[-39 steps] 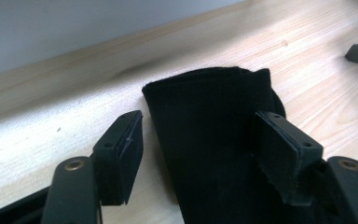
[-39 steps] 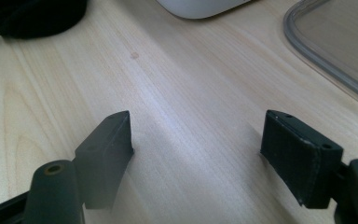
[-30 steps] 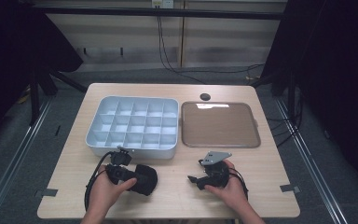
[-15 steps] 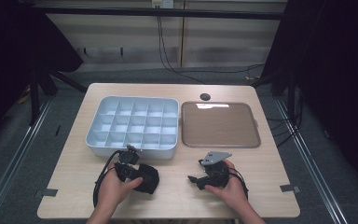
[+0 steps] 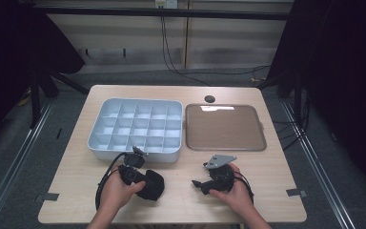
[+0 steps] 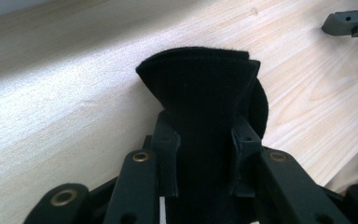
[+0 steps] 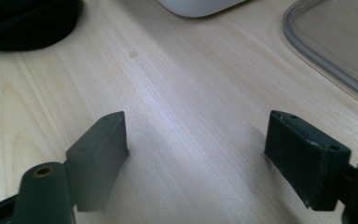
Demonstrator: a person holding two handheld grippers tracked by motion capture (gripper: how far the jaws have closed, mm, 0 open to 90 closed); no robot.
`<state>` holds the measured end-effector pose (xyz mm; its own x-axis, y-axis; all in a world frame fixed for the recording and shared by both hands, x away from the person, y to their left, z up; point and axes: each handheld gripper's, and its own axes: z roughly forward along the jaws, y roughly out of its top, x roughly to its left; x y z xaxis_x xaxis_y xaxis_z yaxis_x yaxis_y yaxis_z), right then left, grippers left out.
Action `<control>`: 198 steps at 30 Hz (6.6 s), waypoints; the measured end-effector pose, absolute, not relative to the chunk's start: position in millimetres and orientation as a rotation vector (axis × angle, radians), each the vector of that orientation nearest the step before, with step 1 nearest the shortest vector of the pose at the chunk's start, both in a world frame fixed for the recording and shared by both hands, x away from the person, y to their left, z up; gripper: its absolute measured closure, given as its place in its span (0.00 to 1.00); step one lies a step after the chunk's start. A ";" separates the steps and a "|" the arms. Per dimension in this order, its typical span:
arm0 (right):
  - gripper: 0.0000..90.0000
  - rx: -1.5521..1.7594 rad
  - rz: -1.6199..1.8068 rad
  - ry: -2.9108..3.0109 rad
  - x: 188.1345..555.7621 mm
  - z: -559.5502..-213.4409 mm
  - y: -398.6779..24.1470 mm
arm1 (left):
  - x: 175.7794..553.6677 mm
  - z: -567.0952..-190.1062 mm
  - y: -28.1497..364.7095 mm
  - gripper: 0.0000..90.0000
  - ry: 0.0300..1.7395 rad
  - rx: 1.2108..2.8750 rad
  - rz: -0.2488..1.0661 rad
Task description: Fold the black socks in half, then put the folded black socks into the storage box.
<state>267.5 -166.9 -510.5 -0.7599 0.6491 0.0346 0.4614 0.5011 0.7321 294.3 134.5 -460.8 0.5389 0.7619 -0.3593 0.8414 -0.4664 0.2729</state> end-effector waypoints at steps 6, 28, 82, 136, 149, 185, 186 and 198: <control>0.19 0.950 1.100 2.500 267.6 -510.7 -167.0 | 296.0 -453.7 139.5 0.77 1.310 2.377 -0.270; 0.16 0.945 1.097 2.508 267.1 -511.0 -167.9 | 305.2 -424.5 158.8 0.77 1.309 2.388 -0.260; 0.16 0.949 1.094 2.503 266.0 -510.9 -168.9 | 332.8 -359.7 186.4 0.77 1.345 2.378 -0.229; 0.14 0.954 1.091 2.505 266.1 -511.0 -168.6 | 347.8 -335.7 211.3 0.77 1.392 2.318 -0.190; 0.14 0.955 1.091 2.504 265.9 -511.0 -168.6 | 359.3 -326.1 219.8 0.77 1.412 2.292 -0.157; 0.14 0.953 1.094 2.500 265.5 -511.2 -168.9 | 391.6 -329.0 254.5 0.77 1.500 2.227 -0.051; 0.14 0.952 1.096 2.501 265.5 -511.3 -168.8 | 393.0 -330.1 255.2 0.77 1.501 2.234 -0.045; 0.14 0.953 1.095 2.501 265.5 -511.2 -168.8 | 403.9 -340.7 264.0 0.77 1.539 2.230 -0.032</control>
